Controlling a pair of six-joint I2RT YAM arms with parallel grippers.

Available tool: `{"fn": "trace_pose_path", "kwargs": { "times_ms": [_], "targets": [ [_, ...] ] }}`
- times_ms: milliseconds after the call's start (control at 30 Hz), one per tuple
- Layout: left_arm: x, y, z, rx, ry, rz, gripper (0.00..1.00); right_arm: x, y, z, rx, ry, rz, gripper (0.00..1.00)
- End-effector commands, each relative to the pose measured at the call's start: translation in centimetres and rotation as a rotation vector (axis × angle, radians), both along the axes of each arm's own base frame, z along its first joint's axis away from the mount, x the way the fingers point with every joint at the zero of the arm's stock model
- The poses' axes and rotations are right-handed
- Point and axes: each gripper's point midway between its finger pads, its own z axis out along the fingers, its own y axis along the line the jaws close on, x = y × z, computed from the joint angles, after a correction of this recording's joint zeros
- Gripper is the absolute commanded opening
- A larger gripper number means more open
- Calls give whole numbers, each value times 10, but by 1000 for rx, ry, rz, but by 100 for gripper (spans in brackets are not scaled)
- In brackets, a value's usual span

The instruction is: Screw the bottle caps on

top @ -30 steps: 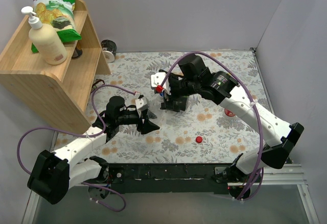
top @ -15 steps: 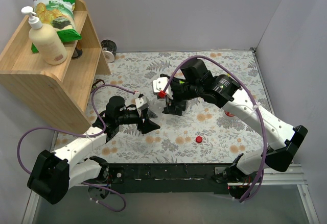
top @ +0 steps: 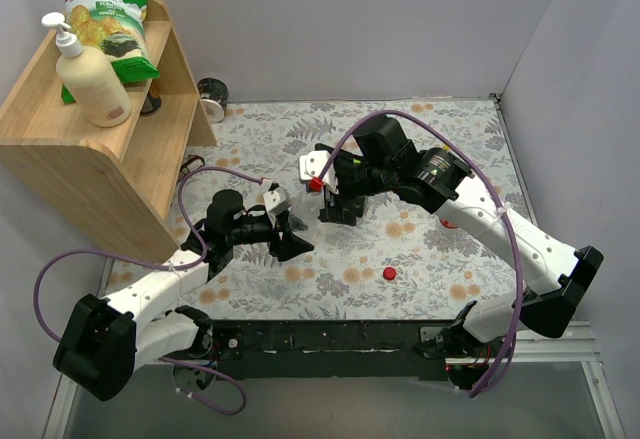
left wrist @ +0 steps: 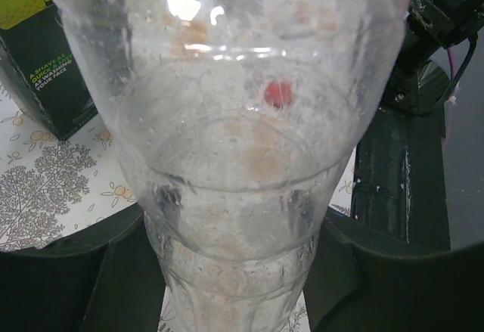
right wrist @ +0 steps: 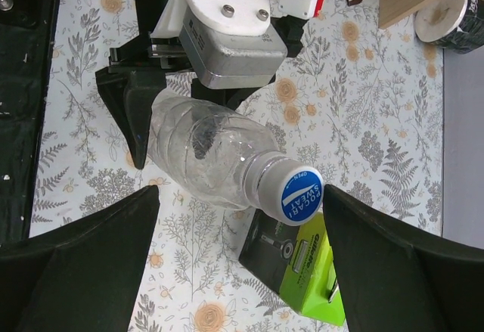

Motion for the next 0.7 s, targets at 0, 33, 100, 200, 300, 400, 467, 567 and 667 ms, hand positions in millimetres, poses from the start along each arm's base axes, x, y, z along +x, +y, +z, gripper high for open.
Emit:
{"fn": "trace_pose_path", "kwargs": {
  "times_ms": [0, 33, 100, 200, 300, 400, 467, 567, 667],
  "targets": [
    [13, 6, 13, -25, -48, 74, 0, -8, -8, 1, -11, 38, -20, 94],
    [13, 6, 12, -22, -45, 77, 0, -10, -8, 0, -12, 40, -16, 94],
    [14, 7, 13, -23, -53, 87, 0, -10, -9, 1, -16, 49, -21, 94],
    [15, 8, 12, -22, -55, 96, 0, -12, -10, -1, -24, 61, -23, 94],
    [14, 8, 12, -16, -59, 86, 0, -12, -12, 0, -26, 64, -37, 94],
    [6, 8, 0, 35, -79, 20, 0, 5, -22, 8, -42, 43, -117, 93],
    [2, 10, -7, 94, -165, -41, 0, 18, -29, 22, -42, -3, -119, 89],
    [-7, 16, -24, 179, -169, -107, 0, 16, -33, 31, -75, -68, -32, 84],
    [-8, 20, -32, 240, -198, -158, 0, 1, -36, 24, -129, -75, 108, 75]
  ]
}}
